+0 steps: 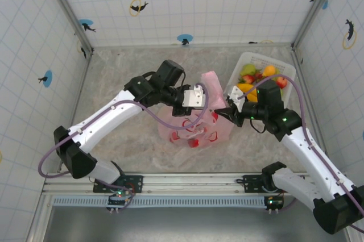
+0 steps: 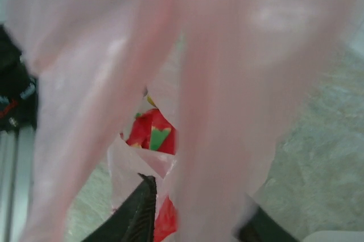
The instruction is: Place the fake fruits into the plastic bag and tie a complex knot
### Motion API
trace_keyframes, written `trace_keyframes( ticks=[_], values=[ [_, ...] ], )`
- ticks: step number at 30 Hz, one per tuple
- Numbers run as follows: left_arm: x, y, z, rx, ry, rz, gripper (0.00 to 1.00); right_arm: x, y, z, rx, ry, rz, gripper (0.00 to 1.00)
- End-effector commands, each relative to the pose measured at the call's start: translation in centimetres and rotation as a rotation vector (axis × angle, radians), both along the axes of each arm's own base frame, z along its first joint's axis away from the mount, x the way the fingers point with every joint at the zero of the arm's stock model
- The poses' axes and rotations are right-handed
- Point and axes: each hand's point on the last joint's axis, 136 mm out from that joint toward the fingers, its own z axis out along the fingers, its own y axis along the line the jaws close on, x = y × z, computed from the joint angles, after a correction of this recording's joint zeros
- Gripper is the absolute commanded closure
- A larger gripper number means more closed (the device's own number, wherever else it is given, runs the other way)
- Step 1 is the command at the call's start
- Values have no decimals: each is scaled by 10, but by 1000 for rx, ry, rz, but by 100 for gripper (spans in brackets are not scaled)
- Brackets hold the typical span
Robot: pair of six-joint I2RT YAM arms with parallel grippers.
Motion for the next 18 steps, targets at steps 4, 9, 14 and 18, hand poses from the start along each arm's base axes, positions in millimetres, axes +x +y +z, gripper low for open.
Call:
trace_keyframes(
  ticks=[4, 9, 14, 18],
  values=[
    [-4, -5, 2, 27, -5, -42, 100, -5, 0, 26, 25, -70, 15, 47],
    [-9, -11, 10, 4, -20, -66, 100, -7, 2, 32, 49, -92, 31, 41],
    [-13, -17, 11, -3, -32, -91, 100, -7, 4, 30, 63, -83, 40, 40],
    [-11, -21, 9, 5, -38, -93, 100, -10, 4, 33, 84, -85, 58, 36]
  ],
)
